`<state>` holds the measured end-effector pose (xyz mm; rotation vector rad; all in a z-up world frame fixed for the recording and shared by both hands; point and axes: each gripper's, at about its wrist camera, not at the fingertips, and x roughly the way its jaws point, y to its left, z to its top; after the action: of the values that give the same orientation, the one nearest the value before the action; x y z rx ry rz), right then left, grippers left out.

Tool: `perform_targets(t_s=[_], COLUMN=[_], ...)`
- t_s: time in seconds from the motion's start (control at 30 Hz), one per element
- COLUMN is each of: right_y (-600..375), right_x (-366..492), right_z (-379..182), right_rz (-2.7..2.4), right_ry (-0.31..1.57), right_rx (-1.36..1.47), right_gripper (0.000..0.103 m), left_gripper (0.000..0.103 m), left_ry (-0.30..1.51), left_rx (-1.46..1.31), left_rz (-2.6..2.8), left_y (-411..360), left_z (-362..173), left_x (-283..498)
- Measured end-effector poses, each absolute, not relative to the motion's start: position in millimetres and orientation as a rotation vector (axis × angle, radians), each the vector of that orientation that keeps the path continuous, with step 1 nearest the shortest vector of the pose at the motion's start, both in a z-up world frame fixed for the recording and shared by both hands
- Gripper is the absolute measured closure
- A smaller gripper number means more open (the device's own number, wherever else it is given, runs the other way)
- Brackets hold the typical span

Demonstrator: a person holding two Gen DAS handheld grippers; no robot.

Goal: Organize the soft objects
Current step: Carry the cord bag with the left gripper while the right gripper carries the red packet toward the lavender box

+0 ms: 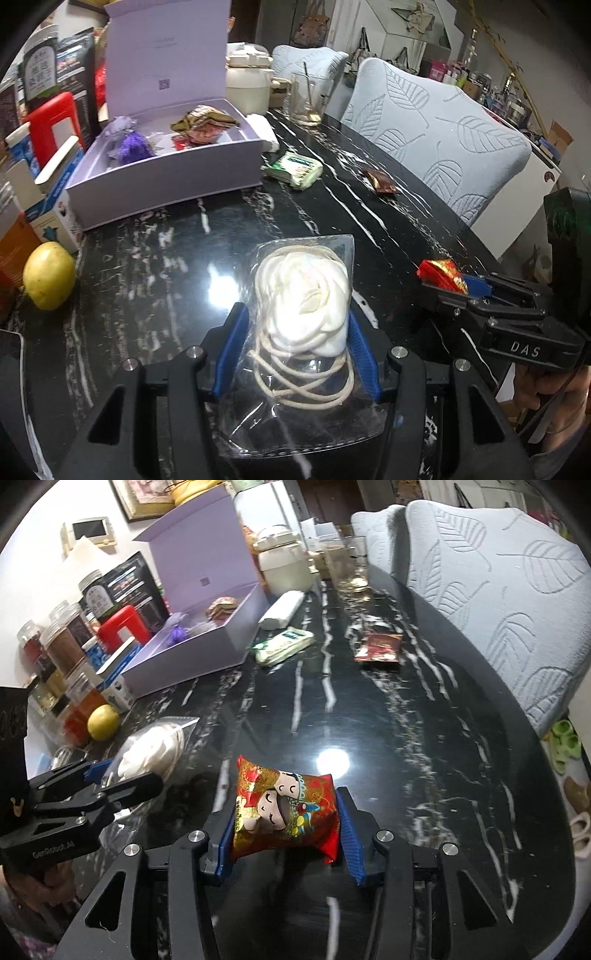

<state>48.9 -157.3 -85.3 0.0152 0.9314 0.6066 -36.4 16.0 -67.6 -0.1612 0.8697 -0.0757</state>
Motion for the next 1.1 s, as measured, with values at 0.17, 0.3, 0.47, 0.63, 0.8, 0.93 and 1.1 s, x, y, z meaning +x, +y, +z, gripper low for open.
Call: perform_targets(t_s=[0.17, 0.3, 0.47, 0.63, 0.8, 0.93, 1.1], right_y=[-136, -118, -93, -74, -59, -48, -38], right_x=[45, 41, 37, 34, 31, 34, 42], right_z=[-81, -72, -59, -38, -5, 23, 56], right_rz=[0.667, 0.719, 0.789, 0.851, 0.909, 0.942, 0.971], right_ry=[0.924, 0.904, 0.869, 0.816, 0.732, 0.662, 0.582], right_rx=[-0.004, -0.028, -0.049, -0.065, -0.083, -0.101, -0.102], right_gripper=[0.056, 0.056, 0.056, 0.056, 0.056, 0.056, 0.056], left_gripper=[0.049, 0.049, 0.049, 0.049, 0.049, 0.049, 0.049], left_ry=[0.843, 0.821, 0.781, 0.723, 0.656, 0.588, 0.505], left_rx=[-0.169, -0.181, -0.187, -0.180, -0.170, -0.150, -0.119], left_rz=[-0.030, 0.005, 0.049, 0.084, 0.101, 0.123, 0.157], left_y=[32, 46, 63, 77, 88, 96, 106], left_z=[-59, -51, -38, -18, 7, 30, 61], left_x=[-47, -54, -62, -68, -66, -64, -56])
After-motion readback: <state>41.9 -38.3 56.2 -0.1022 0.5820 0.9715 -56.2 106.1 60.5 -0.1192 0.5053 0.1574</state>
